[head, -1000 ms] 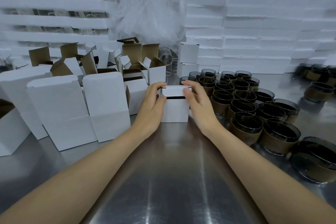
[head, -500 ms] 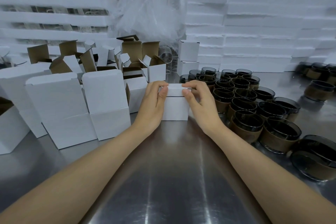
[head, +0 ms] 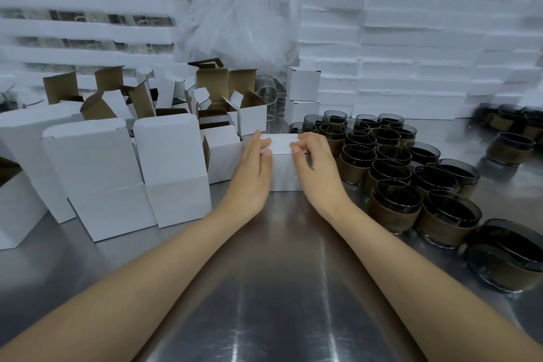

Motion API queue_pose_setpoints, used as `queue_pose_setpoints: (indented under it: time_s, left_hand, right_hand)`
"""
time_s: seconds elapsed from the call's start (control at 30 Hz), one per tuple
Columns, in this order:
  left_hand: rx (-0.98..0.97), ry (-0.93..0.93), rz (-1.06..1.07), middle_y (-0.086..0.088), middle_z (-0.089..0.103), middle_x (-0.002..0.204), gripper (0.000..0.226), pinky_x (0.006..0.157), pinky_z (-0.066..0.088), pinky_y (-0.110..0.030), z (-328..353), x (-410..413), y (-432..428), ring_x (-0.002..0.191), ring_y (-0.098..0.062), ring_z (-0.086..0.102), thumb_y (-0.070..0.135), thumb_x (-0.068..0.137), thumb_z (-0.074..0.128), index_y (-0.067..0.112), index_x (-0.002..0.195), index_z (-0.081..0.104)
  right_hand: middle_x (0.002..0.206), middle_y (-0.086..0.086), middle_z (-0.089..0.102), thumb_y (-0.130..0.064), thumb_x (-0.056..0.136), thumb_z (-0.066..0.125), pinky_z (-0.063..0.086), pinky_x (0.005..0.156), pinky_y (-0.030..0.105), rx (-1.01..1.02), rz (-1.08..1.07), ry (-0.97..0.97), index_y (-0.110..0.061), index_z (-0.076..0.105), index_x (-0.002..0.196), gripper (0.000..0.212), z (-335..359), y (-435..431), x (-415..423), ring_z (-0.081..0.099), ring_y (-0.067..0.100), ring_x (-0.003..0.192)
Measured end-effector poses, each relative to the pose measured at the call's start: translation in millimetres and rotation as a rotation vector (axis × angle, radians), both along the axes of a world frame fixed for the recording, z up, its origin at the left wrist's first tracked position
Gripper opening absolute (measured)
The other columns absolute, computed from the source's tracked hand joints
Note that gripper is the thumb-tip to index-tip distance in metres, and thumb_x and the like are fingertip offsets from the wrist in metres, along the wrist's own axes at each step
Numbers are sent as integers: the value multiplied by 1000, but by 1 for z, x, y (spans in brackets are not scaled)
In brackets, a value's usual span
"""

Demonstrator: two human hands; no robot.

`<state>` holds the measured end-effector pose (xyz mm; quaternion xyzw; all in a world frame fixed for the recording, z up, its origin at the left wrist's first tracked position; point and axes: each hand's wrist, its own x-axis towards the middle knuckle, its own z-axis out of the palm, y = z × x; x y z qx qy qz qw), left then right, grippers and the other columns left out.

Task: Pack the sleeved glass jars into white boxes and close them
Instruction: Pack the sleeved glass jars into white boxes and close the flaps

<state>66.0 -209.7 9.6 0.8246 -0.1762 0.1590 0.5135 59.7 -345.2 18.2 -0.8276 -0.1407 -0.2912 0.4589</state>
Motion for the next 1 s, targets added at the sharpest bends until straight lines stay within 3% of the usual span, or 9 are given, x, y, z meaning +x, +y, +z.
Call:
queue_pose_setpoints:
  time_s: [0.07,0.13,0.23,0.33,0.43,0.6,0.77,1.0]
  left_hand:
    - [21,-16,8,14,34,137,43,86,15,11,-2,-3,1,121,6,30,29,105,27,14,145,31]
    - [-6,15,7,14,37,130,41,80,20,11,-1,-6,1,111,6,36,32,105,28,17,143,30]
    - [-69,98,7,11,44,129,41,76,32,4,1,-4,2,110,2,45,35,104,29,19,142,30]
    - [-50,132,49,2,49,135,41,84,35,-18,-1,1,2,119,-11,47,36,104,29,18,141,33]
    - [28,179,61,-2,39,148,47,92,26,-18,-3,3,0,133,-15,39,34,104,29,17,148,25]
    - [97,186,78,-1,20,159,55,112,15,-24,-5,5,-2,146,-14,18,35,104,30,16,153,13]
    - [104,117,77,4,32,153,47,95,15,-7,-10,8,-2,138,-7,28,32,104,33,20,149,27]
    - [136,88,61,4,37,146,42,96,17,-7,-12,13,-1,133,-6,33,29,103,33,18,144,36]
  right_hand:
    - [123,11,47,-8,97,48,39,96,21,-143,-77,-70,-2,59,111,19,-4,-2,-4,47,10,112]
    - [134,11,41,-5,88,55,38,104,31,-293,-78,-64,-5,56,124,36,-8,-3,-8,39,22,127]
    - [146,10,31,-19,78,68,37,105,36,-484,-80,0,-10,43,139,66,-12,2,-7,23,24,139]
    - [151,7,28,-37,79,72,33,110,39,-619,-159,2,-14,36,144,78,-11,5,6,17,23,144]
    - [157,2,20,-44,87,62,23,113,35,-743,-259,14,-19,25,149,76,-8,5,26,11,20,147]
    - [158,10,17,-26,92,50,20,109,35,-851,-376,4,-21,27,145,59,-7,17,64,9,22,147]
    - [157,14,17,-18,98,38,6,116,42,-923,-469,23,-13,19,148,54,-6,28,98,3,26,148]
    - [158,13,15,-10,100,29,19,113,45,-951,-572,20,-4,11,150,53,-7,35,117,12,26,146]
